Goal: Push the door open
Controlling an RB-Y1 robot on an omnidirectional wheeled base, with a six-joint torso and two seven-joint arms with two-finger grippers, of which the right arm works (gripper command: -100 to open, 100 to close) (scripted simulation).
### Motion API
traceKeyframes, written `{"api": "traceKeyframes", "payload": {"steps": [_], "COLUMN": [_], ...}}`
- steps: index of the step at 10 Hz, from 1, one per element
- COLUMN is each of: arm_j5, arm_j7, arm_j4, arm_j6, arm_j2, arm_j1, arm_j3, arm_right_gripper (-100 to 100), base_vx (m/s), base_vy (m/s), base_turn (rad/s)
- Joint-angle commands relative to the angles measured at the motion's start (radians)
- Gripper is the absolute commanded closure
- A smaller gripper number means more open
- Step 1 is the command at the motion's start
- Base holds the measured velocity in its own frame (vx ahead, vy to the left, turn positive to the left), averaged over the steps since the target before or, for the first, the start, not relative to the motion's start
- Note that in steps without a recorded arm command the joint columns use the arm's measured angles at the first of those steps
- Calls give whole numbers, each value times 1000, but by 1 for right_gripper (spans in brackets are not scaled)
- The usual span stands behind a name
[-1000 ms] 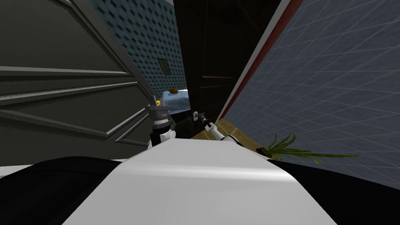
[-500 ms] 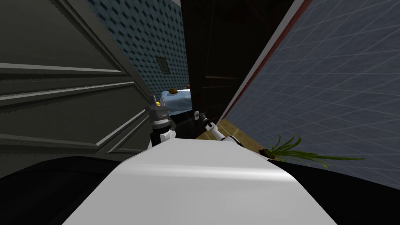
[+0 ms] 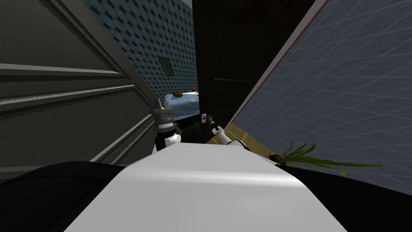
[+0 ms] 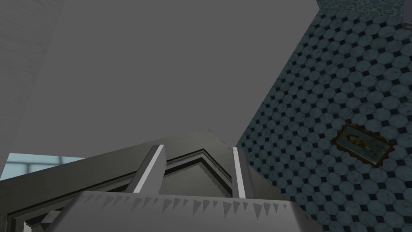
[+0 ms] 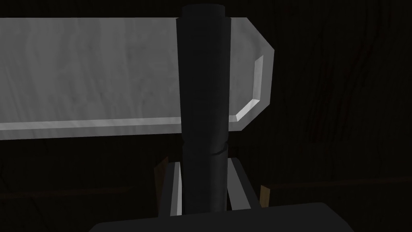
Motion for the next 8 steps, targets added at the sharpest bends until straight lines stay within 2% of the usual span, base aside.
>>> {"api": "traceKeyframes", "payload": {"steps": [1,6,7,8], "arm_j5": [-9,-20,-20,-25], "arm_j7": [19,60,60,76], "arm_j4": [-5,2,2,5], "arm_j6": [3,9,9,11], "arm_j2": [-14,-8,-8,-5], "arm_j1": [-3,-3,-3,-3], "arm_j3": [-38,-98,-98,-122], "arm_right_gripper": [100,100,100,100], "base_vx": [125,93,53,67], "base_vy": [149,117,65,82], "base_turn": [-77,-64,-25,-55]}}
